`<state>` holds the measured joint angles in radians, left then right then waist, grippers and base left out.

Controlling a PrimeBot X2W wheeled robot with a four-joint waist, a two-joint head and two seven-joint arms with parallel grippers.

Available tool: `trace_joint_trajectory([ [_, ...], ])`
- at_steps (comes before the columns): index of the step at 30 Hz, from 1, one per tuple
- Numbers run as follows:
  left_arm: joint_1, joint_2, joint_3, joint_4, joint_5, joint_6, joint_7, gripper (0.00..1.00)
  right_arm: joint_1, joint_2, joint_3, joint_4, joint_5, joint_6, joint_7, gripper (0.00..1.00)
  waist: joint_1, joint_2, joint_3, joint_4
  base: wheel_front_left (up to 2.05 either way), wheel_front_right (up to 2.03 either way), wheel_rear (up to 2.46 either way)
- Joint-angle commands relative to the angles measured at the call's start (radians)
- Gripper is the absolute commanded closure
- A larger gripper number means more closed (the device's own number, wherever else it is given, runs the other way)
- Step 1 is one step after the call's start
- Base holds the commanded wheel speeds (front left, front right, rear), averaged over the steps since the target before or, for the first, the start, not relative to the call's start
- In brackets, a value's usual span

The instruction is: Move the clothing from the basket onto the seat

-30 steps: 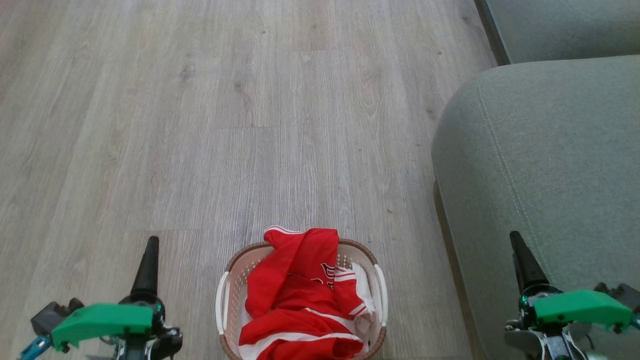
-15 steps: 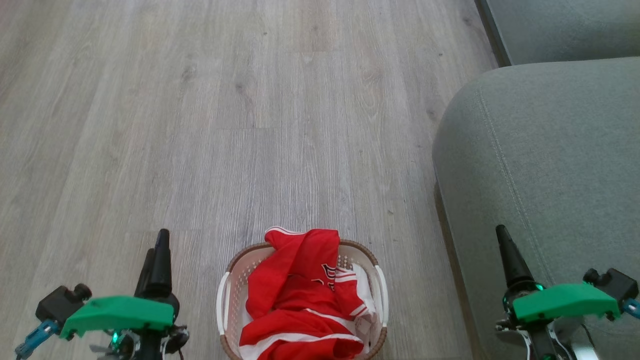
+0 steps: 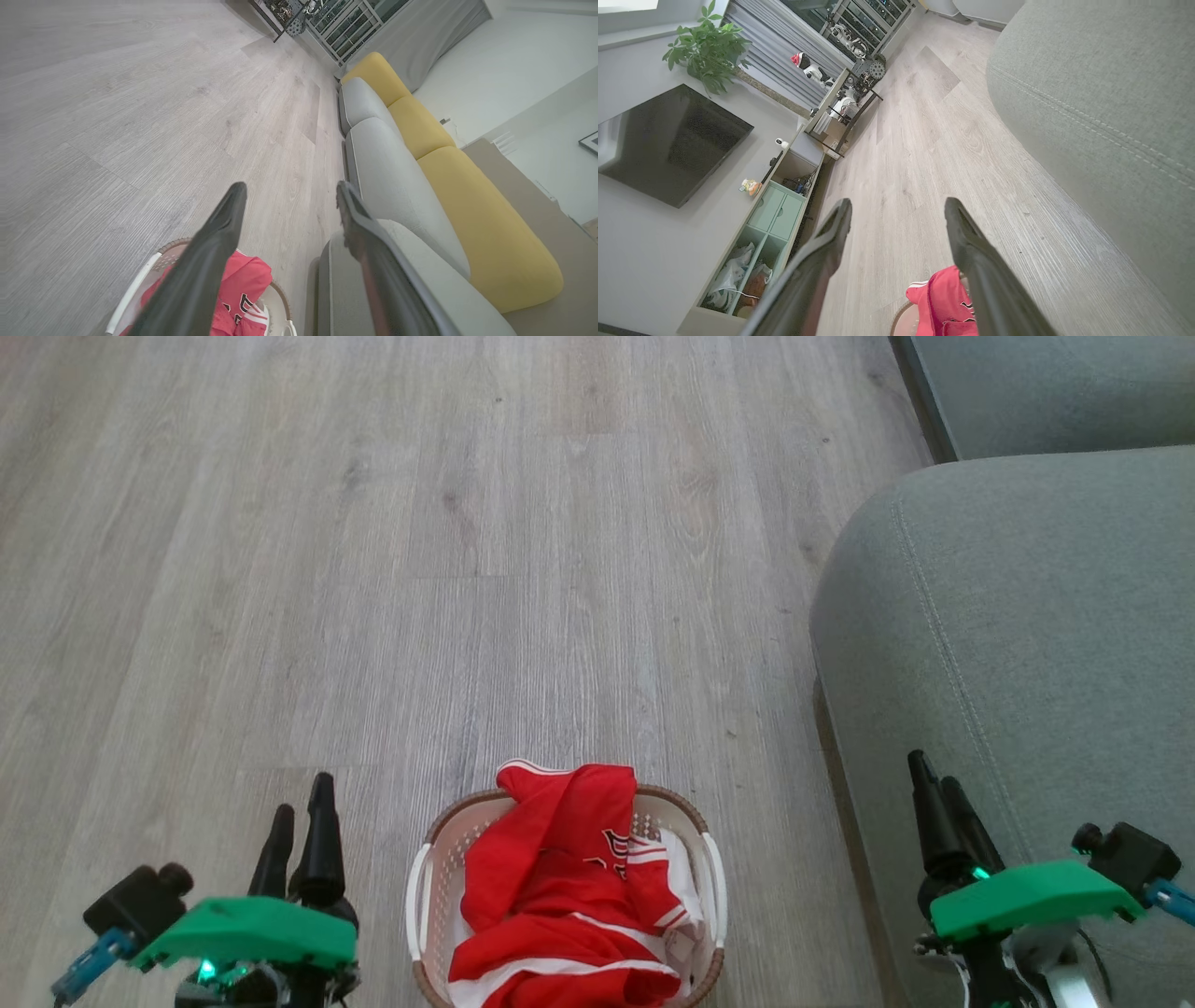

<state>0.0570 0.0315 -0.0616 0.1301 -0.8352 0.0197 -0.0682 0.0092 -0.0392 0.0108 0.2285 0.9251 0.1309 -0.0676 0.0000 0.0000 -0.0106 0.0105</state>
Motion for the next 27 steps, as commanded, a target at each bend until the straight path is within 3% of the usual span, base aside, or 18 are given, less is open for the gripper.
trace_joint_trajectory([
  [1,-0.024,0.012,0.008,-0.045,0.031,0.006,-0.013,0.0,-0.048,-0.008,0.017,-0.045,-0.029,0.0,-0.012,0.0,0.0,0.0,0.0,0.0,0.0,0.0,0.0],
  [27,0.025,0.015,-0.019,-0.081,0.34,0.056,-0.086,0.0,-0.038,-0.009,0.074,-0.083,-0.339,0.0,-0.086,0.0,0.0,0.0,-0.017,0.003,0.0,0.0,0.0],
])
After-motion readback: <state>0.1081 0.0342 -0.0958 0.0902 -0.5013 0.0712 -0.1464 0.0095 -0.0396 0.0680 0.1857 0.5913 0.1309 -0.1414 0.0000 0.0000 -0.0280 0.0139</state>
